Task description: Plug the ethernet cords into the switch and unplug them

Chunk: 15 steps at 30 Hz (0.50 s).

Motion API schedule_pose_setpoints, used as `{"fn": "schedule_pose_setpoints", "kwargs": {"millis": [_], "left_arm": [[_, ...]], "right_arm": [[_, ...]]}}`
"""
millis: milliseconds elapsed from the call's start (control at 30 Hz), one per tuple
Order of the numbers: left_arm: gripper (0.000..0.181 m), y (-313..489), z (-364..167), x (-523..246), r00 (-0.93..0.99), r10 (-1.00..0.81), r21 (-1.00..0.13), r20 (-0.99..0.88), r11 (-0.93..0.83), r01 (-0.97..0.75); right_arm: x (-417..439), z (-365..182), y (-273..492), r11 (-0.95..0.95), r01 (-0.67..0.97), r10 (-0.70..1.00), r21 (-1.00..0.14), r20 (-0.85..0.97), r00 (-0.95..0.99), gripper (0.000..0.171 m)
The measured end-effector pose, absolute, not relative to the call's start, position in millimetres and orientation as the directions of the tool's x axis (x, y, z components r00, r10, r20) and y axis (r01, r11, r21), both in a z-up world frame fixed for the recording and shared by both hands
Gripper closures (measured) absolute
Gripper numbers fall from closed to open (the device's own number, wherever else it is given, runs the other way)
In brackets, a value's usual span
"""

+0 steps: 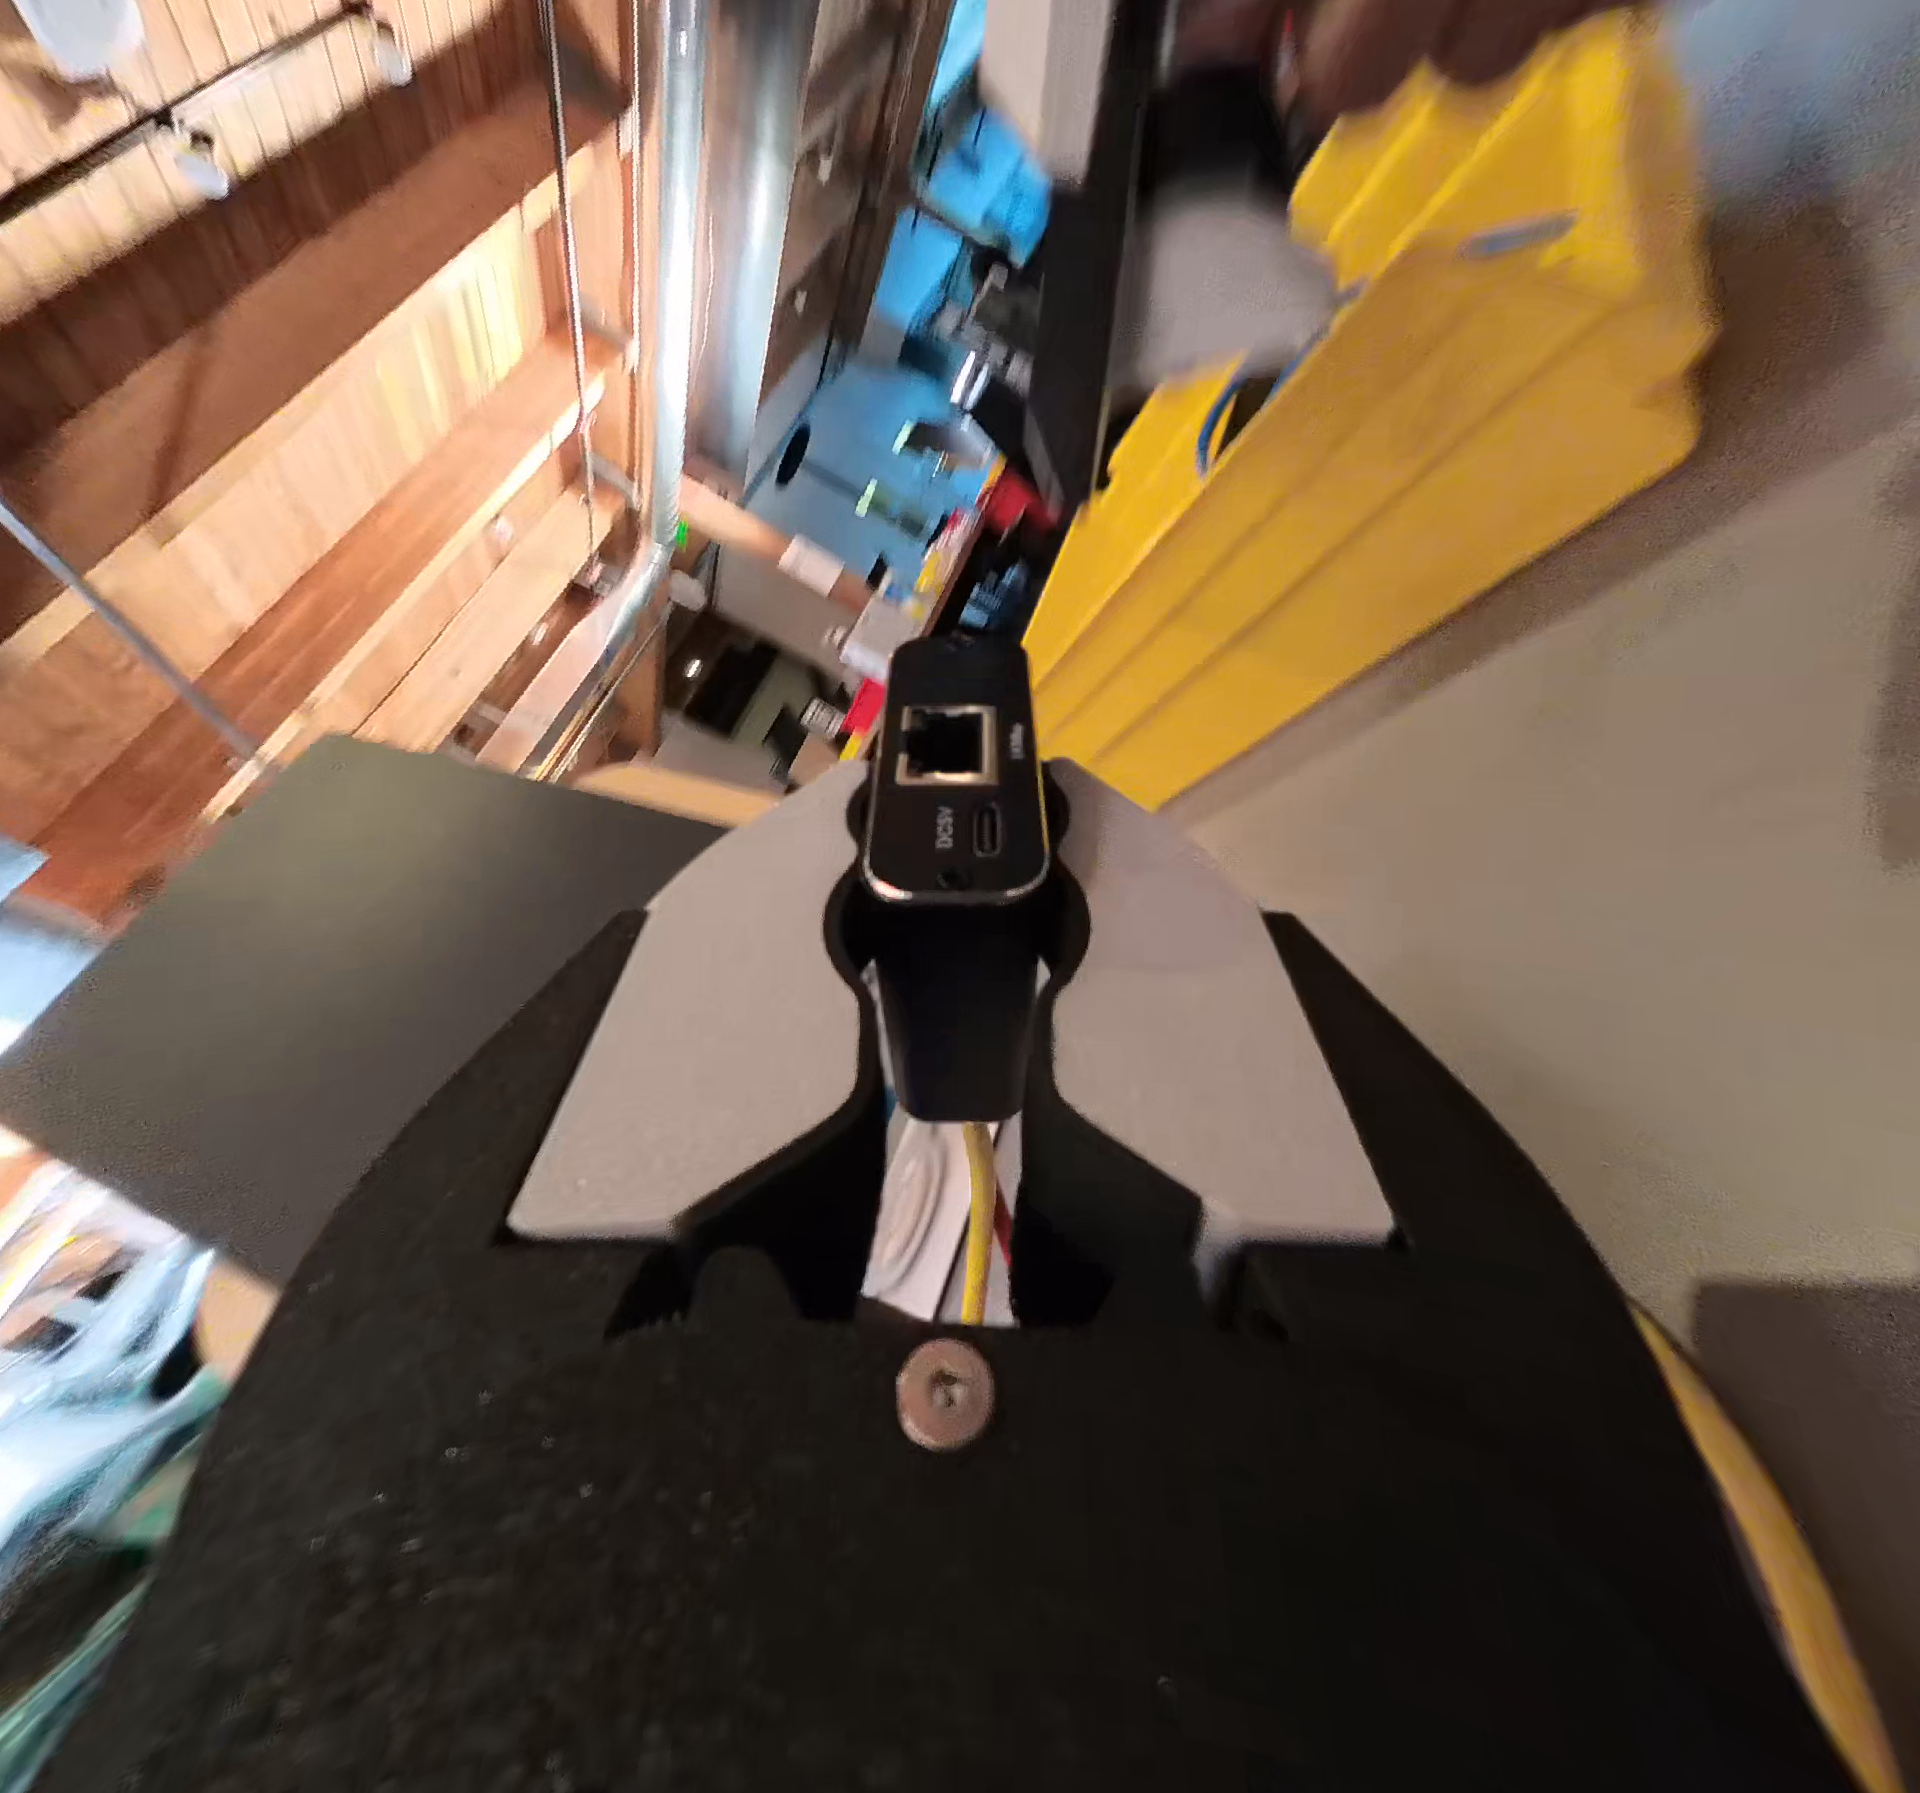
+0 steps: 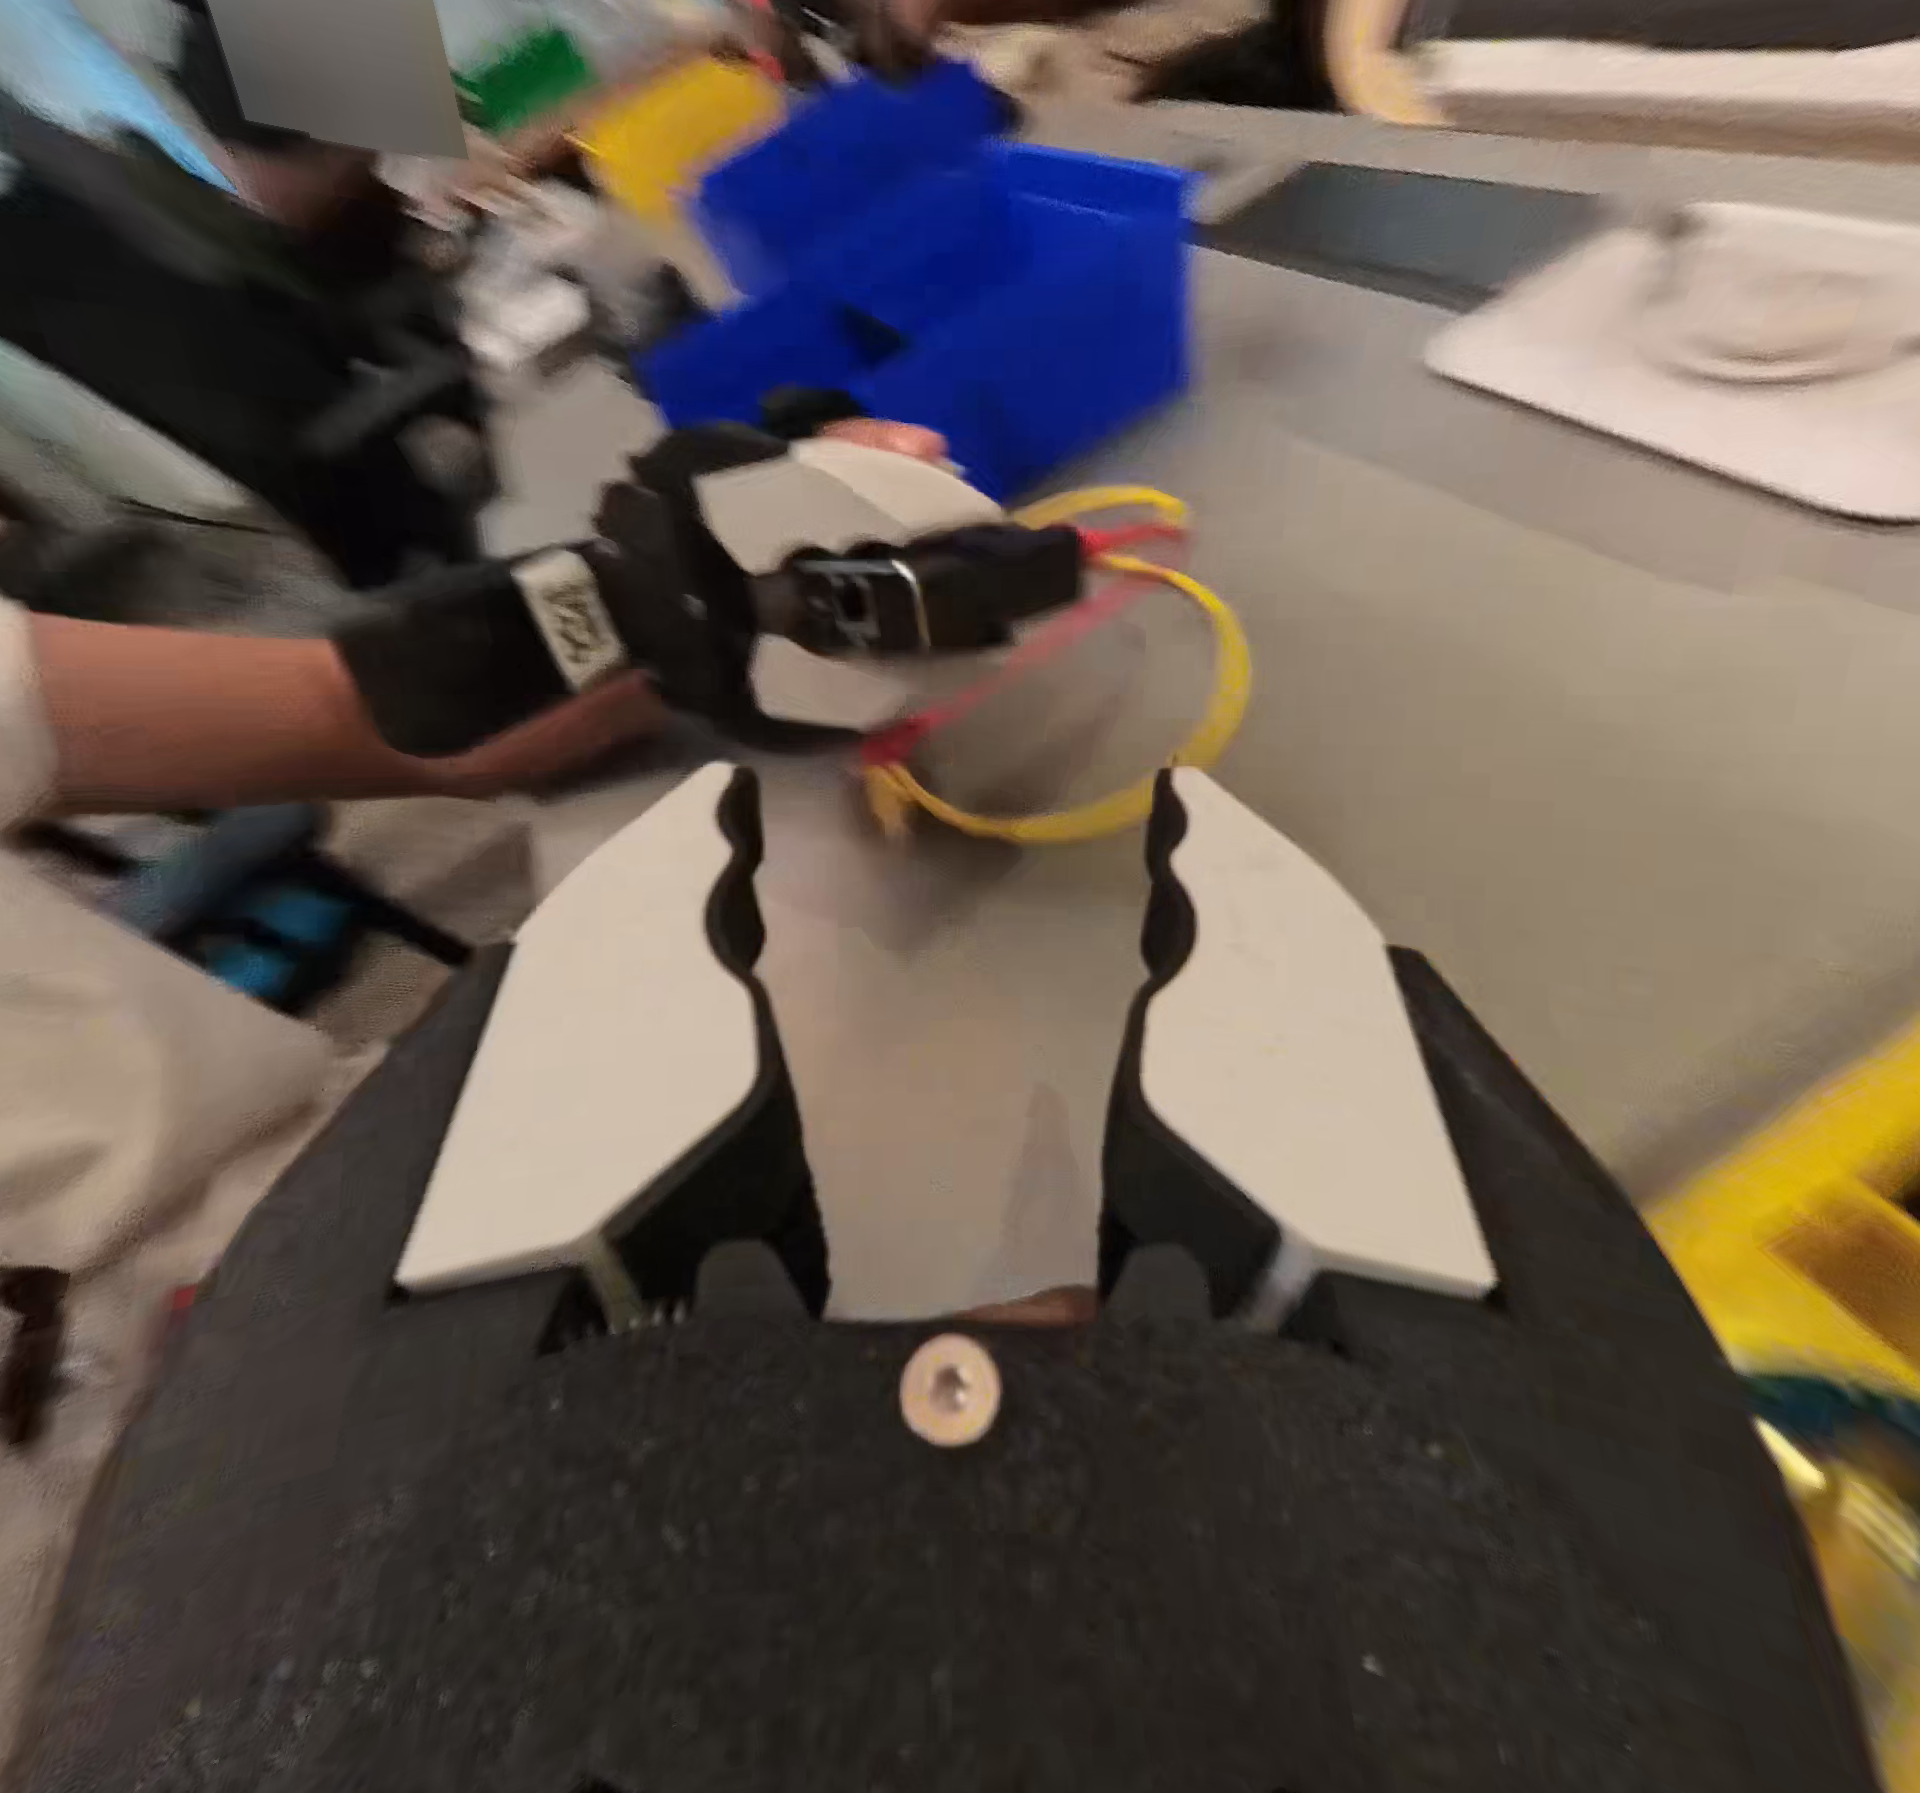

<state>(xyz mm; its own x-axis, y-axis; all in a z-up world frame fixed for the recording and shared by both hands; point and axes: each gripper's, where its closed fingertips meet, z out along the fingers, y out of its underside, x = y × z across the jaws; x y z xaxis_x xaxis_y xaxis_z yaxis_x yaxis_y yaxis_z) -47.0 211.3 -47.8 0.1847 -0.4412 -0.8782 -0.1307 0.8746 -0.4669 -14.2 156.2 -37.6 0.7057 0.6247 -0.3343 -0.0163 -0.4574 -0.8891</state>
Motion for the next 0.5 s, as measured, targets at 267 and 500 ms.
{"fn": "schedule_pose_setpoints", "kwargs": {"millis": [267, 500], "left_arm": [[0.155, 162.3, -36.0, -45.0, 0.095, -0.437, -0.441, -0.894, 0.898, -0.017], [0.142, 197.2, -63.6, -52.6, 0.097, -0.424, -0.431, -0.9, 0.84, -0.329]], "right_arm": [[-72.6, -52.7, 165.0, -0.427, 0.004, 0.764, -0.904, -0.359, 0.536, 0.103], [-57.9, -62.7, 187.2, -0.398, -0.037, 0.638, -0.917, -0.306, 0.706, 0.103]]}}
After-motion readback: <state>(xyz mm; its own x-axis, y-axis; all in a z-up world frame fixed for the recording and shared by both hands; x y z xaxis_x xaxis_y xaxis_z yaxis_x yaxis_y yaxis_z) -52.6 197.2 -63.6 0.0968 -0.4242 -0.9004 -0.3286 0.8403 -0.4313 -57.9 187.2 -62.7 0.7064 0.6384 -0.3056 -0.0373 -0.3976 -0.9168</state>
